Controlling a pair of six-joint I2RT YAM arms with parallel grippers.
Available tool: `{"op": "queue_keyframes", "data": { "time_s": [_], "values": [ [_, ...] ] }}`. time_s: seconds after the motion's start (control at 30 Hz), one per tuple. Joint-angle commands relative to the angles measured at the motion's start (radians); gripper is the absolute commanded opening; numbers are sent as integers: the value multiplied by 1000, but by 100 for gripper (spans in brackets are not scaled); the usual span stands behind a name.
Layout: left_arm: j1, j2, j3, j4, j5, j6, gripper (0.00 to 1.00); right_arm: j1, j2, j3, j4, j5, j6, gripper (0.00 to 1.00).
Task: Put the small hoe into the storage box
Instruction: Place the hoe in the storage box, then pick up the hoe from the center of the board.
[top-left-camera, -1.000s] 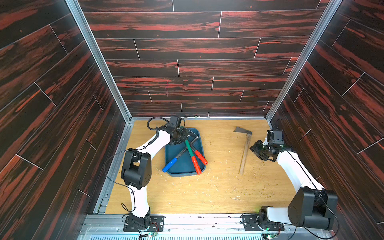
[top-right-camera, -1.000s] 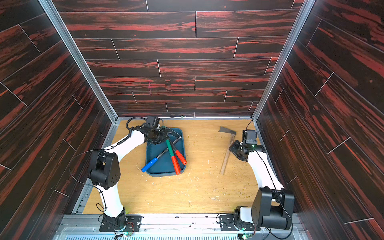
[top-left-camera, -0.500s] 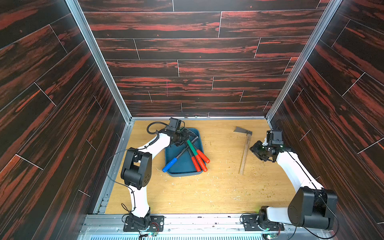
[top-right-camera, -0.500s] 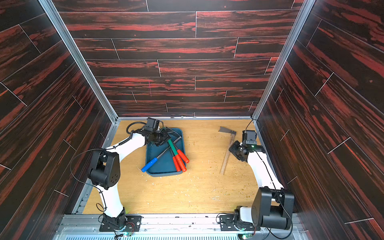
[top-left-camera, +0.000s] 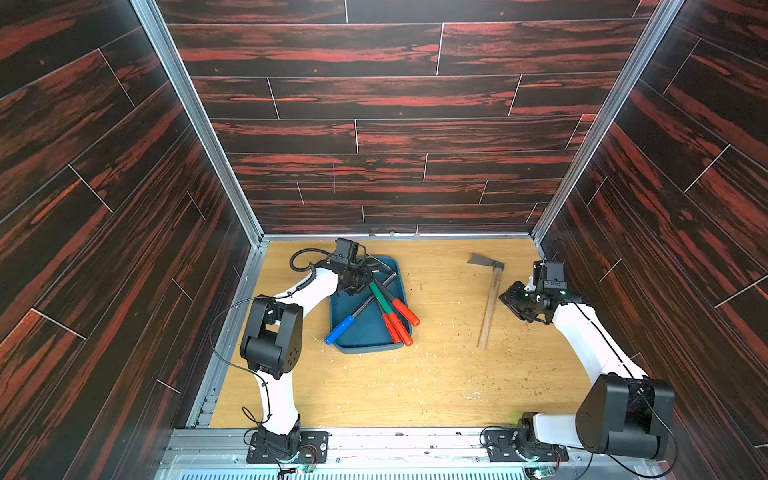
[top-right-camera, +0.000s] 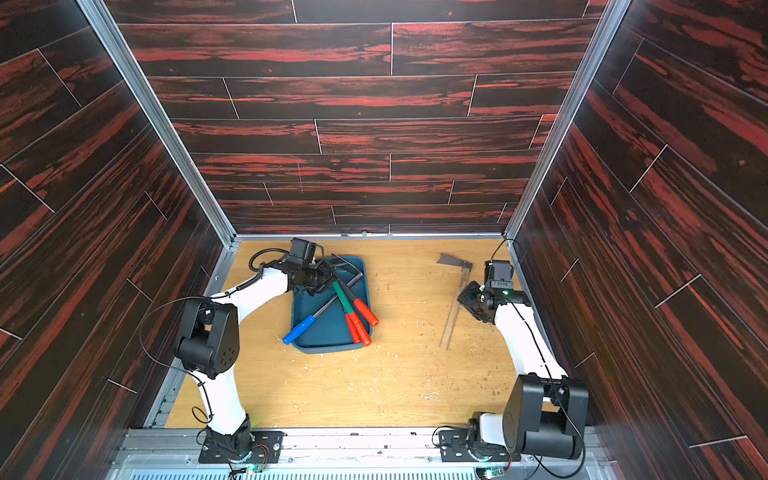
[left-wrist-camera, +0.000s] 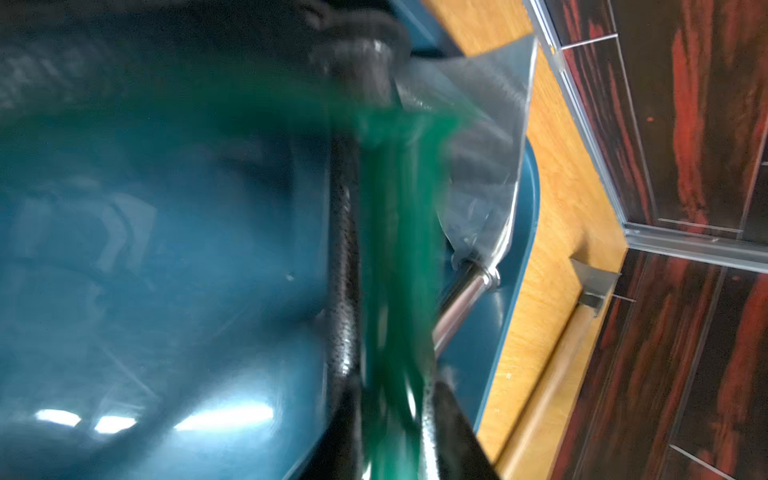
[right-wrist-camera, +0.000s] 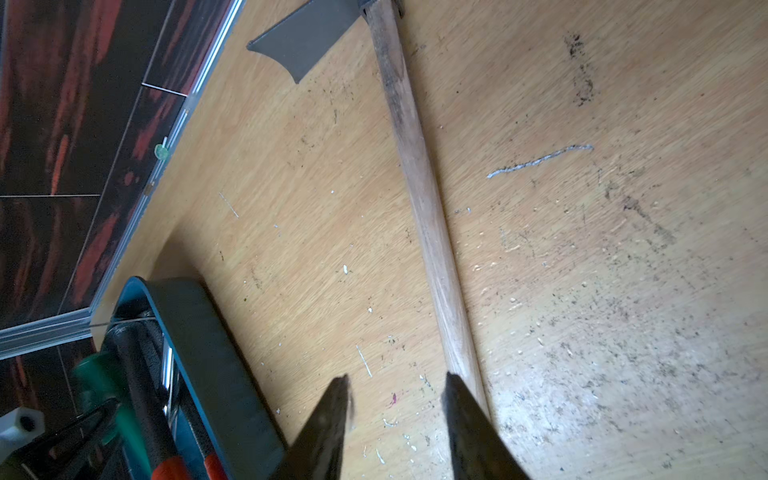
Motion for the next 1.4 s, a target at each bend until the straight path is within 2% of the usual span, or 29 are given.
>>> {"op": "queue_keyframes", "data": {
  "time_s": [0.0,0.17,0.3,0.53,0.63,0.77,0.87,1.03,1.37],
  "values": [
    [9,-68,-13,-3,-20,18,40,4,4,3,-10,7,-10,42],
    [10,-71,-15,-6,-30,18,52,5,-2,14,-17,15,-11,42],
    [10,-90,-12,-21,-49,29,55,4,-4,17,-22,21,-10,42],
    [8,-156,22,-115,-134,94,54,4,2,20,-2,-2,-16,42],
    [-2,-198,59,-196,-194,151,52,22,2,27,36,-45,-41,43],
    [-44,-216,135,-329,-290,255,52,55,17,66,49,-23,-76,43],
    [-98,-184,229,-430,-354,332,52,54,64,109,30,43,-80,43],
    [-186,-139,293,-484,-418,404,51,52,189,199,20,110,-81,44],
    [-213,-225,172,-441,-421,429,50,35,478,388,38,113,-93,44]
  ]
}}
